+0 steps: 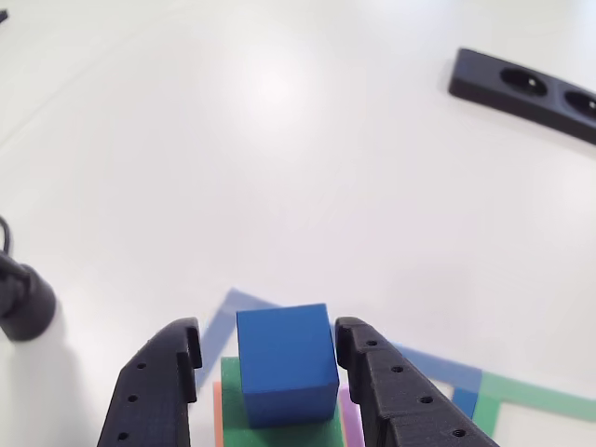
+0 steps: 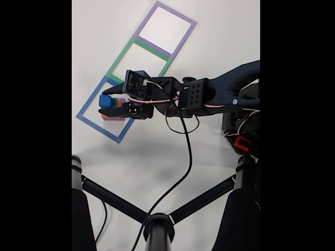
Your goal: Tower of hanoi
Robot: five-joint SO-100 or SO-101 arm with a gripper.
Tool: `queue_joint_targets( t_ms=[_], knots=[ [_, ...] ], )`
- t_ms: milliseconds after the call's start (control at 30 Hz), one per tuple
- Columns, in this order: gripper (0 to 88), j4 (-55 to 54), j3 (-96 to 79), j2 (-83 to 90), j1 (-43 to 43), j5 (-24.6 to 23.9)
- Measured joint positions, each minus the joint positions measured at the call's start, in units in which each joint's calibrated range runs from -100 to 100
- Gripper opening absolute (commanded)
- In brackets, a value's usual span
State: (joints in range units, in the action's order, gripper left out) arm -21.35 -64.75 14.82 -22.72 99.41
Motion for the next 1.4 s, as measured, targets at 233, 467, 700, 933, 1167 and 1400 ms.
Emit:
queue_joint_targets(
  t_ms=[233, 467, 700, 933, 1167, 1400],
  knots=[
    [18.9, -1.12, 0.0, 0.0, 0.0, 0.0],
    [19.5, -0.64, 0.7, 1.35, 0.0, 0.0],
    [7.5, 12.6, 6.53, 8.44, 0.0, 0.59],
    [0.0, 35.15, 13.84, 18.15, 0.0, 0.59],
    [0.0, 59.07, 23.85, 24.15, 0.57, 0.59],
    [0.0, 81.22, 40.38, 24.91, 2.21, 0.59]
  ],
)
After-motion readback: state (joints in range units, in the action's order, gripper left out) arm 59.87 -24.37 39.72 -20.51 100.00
